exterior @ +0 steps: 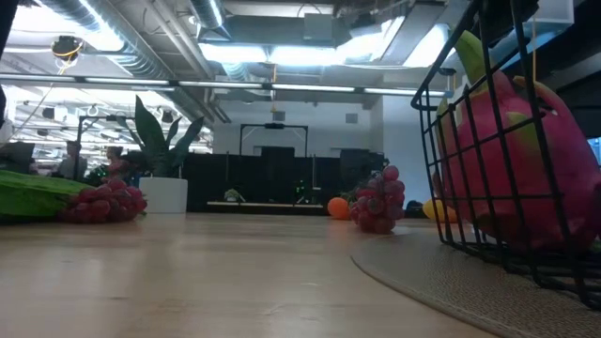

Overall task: Build produce basket
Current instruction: Put the red apple into the black wire basket, then adjust the black wire basket on the table

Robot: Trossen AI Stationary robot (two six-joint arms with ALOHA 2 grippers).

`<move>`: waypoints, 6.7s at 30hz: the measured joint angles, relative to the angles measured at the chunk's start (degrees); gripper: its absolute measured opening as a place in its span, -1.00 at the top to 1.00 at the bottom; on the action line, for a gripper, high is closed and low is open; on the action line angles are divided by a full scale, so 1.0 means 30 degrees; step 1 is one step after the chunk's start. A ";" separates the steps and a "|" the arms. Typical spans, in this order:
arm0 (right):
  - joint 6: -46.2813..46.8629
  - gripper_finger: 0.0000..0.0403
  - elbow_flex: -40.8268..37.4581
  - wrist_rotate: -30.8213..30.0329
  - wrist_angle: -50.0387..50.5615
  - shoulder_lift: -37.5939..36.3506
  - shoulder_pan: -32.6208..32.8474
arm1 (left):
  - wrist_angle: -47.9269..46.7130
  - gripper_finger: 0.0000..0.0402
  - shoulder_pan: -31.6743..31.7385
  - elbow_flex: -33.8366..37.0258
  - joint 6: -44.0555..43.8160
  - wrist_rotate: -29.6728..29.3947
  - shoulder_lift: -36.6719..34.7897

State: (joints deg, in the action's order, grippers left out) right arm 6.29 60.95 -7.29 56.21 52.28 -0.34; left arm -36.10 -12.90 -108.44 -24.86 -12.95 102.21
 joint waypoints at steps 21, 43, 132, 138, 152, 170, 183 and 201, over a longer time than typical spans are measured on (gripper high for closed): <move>-0.0278 1.00 -0.0007 -0.0009 -0.0393 -0.0404 -0.0004 | 0.5002 0.07 -0.2886 0.0005 0.0878 0.2105 0.4356; -0.0746 1.00 -0.0007 -0.0044 -0.0665 -0.0404 0.0000 | 0.5214 0.07 -0.2825 -0.0008 0.0330 0.2318 0.7762; -0.2194 1.00 0.0000 1.0115 -0.0084 -0.0389 0.2091 | 0.4809 -0.13 -0.1684 0.0005 0.0983 0.5034 0.7718; -0.2174 1.00 0.0000 1.0114 -0.0086 -0.0389 0.2091 | 0.4799 -0.20 -0.1669 0.0005 0.0975 0.5037 0.7711; -0.2188 1.00 0.0000 1.0112 -0.0086 -0.0389 0.2087 | 0.4787 -0.33 -0.1652 0.0005 0.0975 0.5078 0.7711; -0.2192 1.00 0.0000 1.0112 -0.0087 -0.0389 0.2087 | -0.1232 -0.33 -0.2295 -0.4678 0.4337 0.1260 0.7522; -0.2309 1.00 0.0000 1.2260 -0.0890 -0.0458 0.2090 | -0.5028 -0.33 -0.3178 -0.7024 0.1323 -0.1106 0.7551; 0.6086 1.00 0.0000 0.8737 -0.4560 0.0101 1.4112 | -0.8067 -0.33 -0.4440 -0.7011 -0.1691 -0.3024 0.7558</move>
State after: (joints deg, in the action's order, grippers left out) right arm 24.54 60.95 18.92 42.53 52.58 42.00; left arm -60.30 -26.22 -129.47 -29.93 -22.02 124.88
